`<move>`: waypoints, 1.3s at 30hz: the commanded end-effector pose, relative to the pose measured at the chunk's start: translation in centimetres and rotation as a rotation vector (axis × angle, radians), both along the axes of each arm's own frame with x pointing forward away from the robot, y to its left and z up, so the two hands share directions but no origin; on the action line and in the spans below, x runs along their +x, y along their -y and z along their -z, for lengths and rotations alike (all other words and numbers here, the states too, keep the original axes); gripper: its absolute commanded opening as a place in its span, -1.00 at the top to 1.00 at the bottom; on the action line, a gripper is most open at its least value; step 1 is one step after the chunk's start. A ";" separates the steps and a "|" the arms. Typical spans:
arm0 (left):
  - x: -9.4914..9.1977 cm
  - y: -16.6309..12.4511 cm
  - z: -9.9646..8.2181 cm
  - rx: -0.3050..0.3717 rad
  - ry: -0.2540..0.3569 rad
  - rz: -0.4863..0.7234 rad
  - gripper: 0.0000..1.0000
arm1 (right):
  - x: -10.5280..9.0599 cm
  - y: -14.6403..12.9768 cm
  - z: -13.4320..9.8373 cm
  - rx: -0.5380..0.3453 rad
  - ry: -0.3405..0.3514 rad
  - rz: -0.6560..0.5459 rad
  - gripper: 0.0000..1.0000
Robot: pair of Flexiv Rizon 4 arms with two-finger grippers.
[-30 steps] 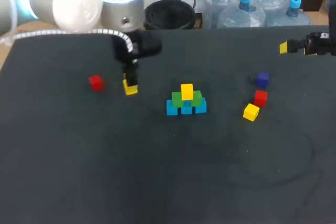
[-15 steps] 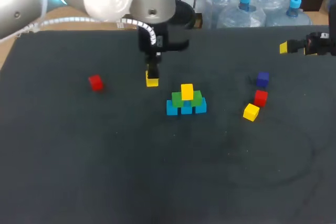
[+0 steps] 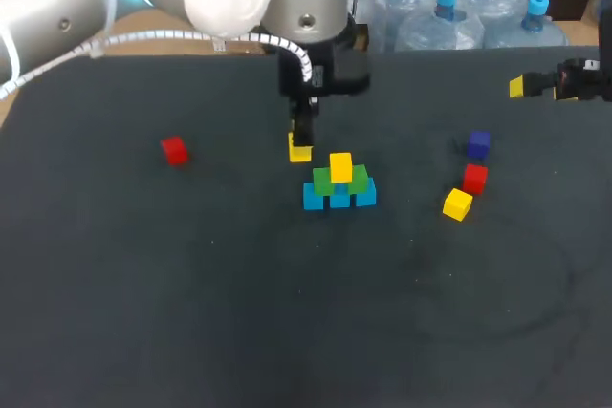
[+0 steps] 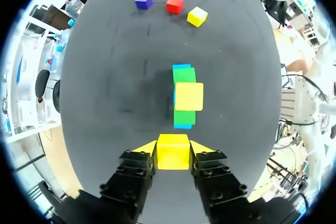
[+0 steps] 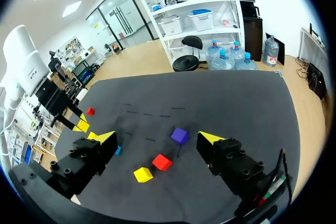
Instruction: Place the blue cubes, place green cubes on the blue cubes, place the yellow cubes on the green cubes, then place the red cubes on the yellow cubes, and place purple cube on the red cubes.
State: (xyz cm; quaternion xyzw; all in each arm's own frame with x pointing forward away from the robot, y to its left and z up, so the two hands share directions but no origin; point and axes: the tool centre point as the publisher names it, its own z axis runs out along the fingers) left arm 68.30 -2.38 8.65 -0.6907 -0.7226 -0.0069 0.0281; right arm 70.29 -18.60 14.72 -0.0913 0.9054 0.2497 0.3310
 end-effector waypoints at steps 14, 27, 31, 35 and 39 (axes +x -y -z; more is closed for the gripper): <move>-1.1 1.0 0.8 -0.032 -0.013 -0.018 1.00 | -0.1 0.0 -0.1 -0.003 -0.001 0.004 -1.00; -1.6 1.6 1.6 -0.021 -0.026 0.007 1.00 | -0.1 0.0 -0.1 -0.003 -0.001 0.004 -1.00; -1.8 1.8 1.8 -0.024 -0.034 0.015 1.00 | -0.1 0.0 -0.1 -0.003 -0.001 0.004 -1.00; -1.8 2.0 1.9 -0.026 -0.037 0.021 1.00 | -0.1 0.0 -0.1 -0.003 -0.001 0.004 -1.00; -1.9 1.9 1.9 -0.025 -0.040 0.022 1.00 | -0.1 0.0 -0.1 -0.003 -0.001 0.004 -1.00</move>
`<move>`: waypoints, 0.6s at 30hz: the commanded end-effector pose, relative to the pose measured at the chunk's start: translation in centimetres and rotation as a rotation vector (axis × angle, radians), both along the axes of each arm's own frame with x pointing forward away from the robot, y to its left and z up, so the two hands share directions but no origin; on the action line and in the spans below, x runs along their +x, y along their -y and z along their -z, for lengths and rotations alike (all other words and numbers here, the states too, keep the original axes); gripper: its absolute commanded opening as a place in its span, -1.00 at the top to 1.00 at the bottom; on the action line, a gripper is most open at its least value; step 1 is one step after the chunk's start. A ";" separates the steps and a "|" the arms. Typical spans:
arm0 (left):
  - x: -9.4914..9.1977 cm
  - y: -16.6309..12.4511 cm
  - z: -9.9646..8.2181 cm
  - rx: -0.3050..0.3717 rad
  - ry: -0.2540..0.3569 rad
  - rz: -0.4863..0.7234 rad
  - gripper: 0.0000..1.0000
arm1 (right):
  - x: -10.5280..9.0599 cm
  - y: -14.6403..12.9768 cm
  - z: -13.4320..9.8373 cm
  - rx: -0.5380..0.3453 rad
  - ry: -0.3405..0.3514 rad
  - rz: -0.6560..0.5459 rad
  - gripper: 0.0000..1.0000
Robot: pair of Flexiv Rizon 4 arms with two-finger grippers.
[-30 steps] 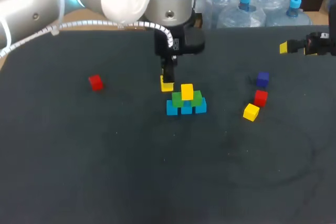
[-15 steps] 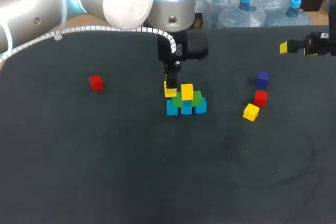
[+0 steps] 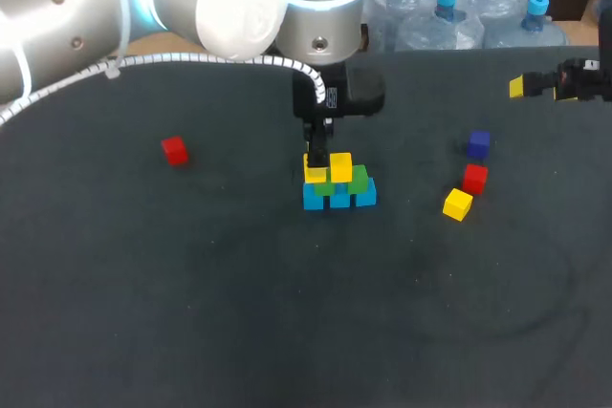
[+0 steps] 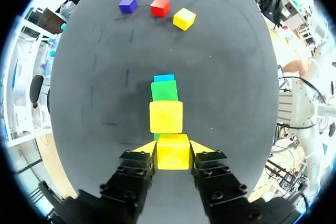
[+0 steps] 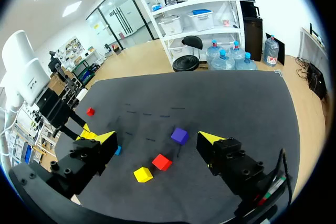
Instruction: Place the blue cubes, place green cubes on the blue cubes, place the yellow cubes on the green cubes, then place the red cubes on the yellow cubes, and place purple cube on the red cubes.
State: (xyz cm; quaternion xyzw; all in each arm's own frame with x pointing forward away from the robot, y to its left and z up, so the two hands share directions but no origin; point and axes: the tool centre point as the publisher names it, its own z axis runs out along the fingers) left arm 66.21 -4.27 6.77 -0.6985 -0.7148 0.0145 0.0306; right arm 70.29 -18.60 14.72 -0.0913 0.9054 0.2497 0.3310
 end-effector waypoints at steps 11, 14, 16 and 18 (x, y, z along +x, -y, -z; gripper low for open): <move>0.5 0.2 0.6 0.008 -0.015 0.005 1.00 | -0.1 0.0 -0.1 -0.003 -0.001 0.004 -1.00; 0.6 0.2 0.7 0.011 -0.017 0.007 1.00 | -0.1 0.0 -0.1 -0.003 -0.001 0.004 -1.00; 0.8 0.2 0.7 0.012 -0.017 0.007 1.00 | -0.1 0.0 -0.1 -0.003 -0.001 0.004 -1.00; 0.8 0.2 0.7 0.012 -0.017 0.004 1.00 | -0.1 0.0 -0.1 -0.003 -0.001 0.004 -1.00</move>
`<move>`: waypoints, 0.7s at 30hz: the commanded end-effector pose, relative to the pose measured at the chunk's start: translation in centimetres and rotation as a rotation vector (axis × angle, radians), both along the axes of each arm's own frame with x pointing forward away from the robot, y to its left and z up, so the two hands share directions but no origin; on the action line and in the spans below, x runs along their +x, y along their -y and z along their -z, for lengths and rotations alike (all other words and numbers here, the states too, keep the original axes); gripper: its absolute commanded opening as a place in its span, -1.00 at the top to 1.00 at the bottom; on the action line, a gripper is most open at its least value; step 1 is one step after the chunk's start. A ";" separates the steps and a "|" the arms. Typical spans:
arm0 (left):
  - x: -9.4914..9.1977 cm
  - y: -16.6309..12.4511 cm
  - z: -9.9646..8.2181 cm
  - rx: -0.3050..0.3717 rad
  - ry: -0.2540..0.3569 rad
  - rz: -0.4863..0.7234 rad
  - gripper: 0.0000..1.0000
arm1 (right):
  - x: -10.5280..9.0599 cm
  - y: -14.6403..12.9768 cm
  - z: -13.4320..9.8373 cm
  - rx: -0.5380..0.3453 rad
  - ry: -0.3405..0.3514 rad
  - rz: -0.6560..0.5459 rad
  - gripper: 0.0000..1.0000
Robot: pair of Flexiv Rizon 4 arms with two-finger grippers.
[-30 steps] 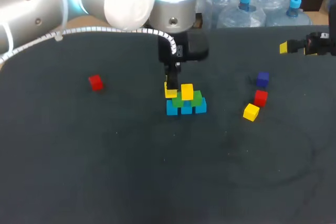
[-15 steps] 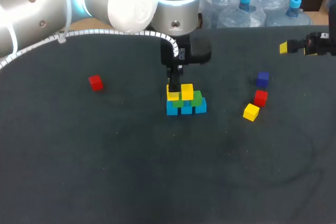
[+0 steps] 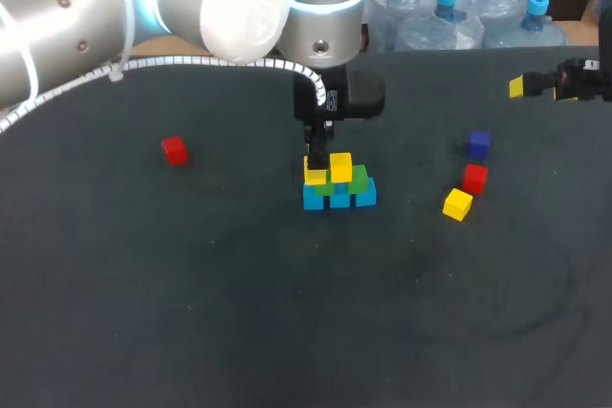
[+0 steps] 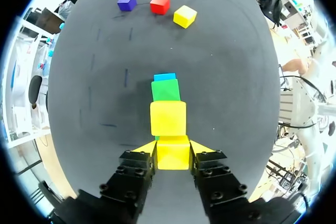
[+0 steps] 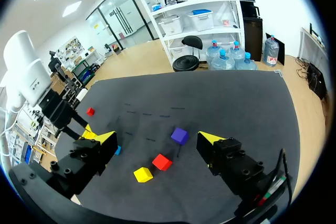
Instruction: Place the blue cubes, place green cubes on the blue cubes, place the yellow cubes on the green cubes, then place the red cubes on the yellow cubes, and place purple cube on the red cubes.
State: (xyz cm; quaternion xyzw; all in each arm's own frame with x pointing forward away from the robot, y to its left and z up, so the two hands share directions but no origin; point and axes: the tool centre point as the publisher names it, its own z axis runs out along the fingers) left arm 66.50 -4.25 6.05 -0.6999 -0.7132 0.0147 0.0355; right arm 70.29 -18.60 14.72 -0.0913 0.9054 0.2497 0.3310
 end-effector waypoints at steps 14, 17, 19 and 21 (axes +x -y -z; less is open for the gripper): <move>0.8 0.3 0.1 0.004 -0.009 0.003 1.00 | -0.1 0.0 -0.1 -0.003 -0.001 0.004 -1.00; 1.0 0.3 0.1 0.006 -0.009 0.007 1.00 | -0.1 0.0 -0.1 -0.003 -0.001 0.004 -1.00; 1.0 0.4 0.0 0.008 -0.007 0.009 1.00 | -0.1 0.0 -0.1 -0.003 -0.001 0.004 -1.00; 1.1 0.4 0.0 0.009 -0.006 0.010 1.00 | -0.1 0.0 -0.1 -0.003 -0.001 0.004 -1.00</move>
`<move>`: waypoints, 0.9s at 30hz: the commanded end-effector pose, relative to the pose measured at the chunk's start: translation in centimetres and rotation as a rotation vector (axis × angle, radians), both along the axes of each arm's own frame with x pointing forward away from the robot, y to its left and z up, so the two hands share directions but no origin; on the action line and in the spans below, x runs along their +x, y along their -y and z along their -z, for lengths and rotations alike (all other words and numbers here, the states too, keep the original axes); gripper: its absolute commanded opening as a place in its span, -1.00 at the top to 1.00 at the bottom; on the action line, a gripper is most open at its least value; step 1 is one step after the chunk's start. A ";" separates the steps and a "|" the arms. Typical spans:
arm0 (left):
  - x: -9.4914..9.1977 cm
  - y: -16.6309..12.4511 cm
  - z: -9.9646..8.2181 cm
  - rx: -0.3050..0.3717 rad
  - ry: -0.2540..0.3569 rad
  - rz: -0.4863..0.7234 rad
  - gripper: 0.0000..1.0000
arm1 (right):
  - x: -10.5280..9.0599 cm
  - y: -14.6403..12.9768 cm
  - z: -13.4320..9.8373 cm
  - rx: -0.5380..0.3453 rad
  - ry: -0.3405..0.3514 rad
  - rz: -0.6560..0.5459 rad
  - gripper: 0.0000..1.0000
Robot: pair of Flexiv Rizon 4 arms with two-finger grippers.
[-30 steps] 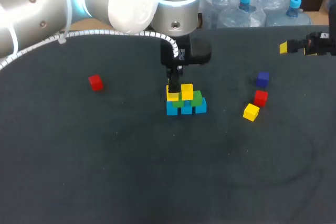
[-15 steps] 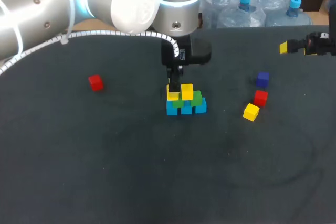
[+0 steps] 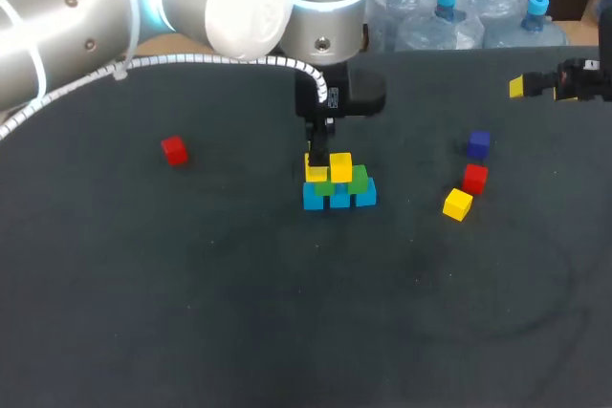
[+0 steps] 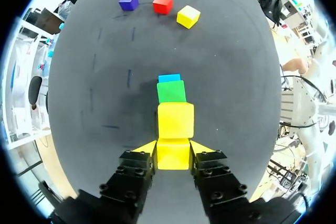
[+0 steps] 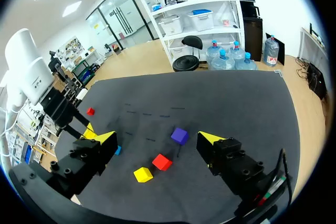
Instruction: Place the blue cubes, place green cubes on the blue cubes, place the yellow cubes on the green cubes, then place the red cubes on the yellow cubes, and place purple cube on the red cubes.
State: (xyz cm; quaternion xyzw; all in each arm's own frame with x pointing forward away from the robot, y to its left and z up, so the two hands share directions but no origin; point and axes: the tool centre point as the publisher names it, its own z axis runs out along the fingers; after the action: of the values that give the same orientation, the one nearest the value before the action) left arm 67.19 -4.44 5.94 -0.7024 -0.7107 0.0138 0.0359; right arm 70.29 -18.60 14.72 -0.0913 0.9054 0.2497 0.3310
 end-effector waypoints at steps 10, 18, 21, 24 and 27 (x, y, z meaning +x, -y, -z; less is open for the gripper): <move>0.6 0.3 0.0 0.010 -0.008 0.007 1.00 | -0.1 0.0 -0.1 -0.003 -0.001 0.004 -1.00; 0.5 0.5 0.0 0.009 -0.010 0.015 1.00 | -0.1 0.0 -0.1 -0.003 -0.001 0.004 -1.00; 0.5 0.5 0.1 0.010 -0.011 0.014 1.00 | -0.1 0.0 -0.1 -0.003 -0.001 0.004 -1.00; 0.5 0.4 0.1 0.010 -0.013 0.013 1.00 | -0.1 0.0 -0.1 -0.003 -0.001 0.004 -1.00; 0.4 0.4 0.1 0.009 -0.015 0.011 1.00 | -0.1 0.0 -0.1 -0.003 -0.001 0.004 -1.00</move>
State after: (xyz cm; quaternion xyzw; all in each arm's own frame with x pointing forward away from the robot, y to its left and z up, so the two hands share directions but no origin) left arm 67.34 -4.78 5.85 -0.7058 -0.7071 0.0139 0.0410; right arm 70.29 -18.60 14.72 -0.0913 0.9054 0.2497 0.3310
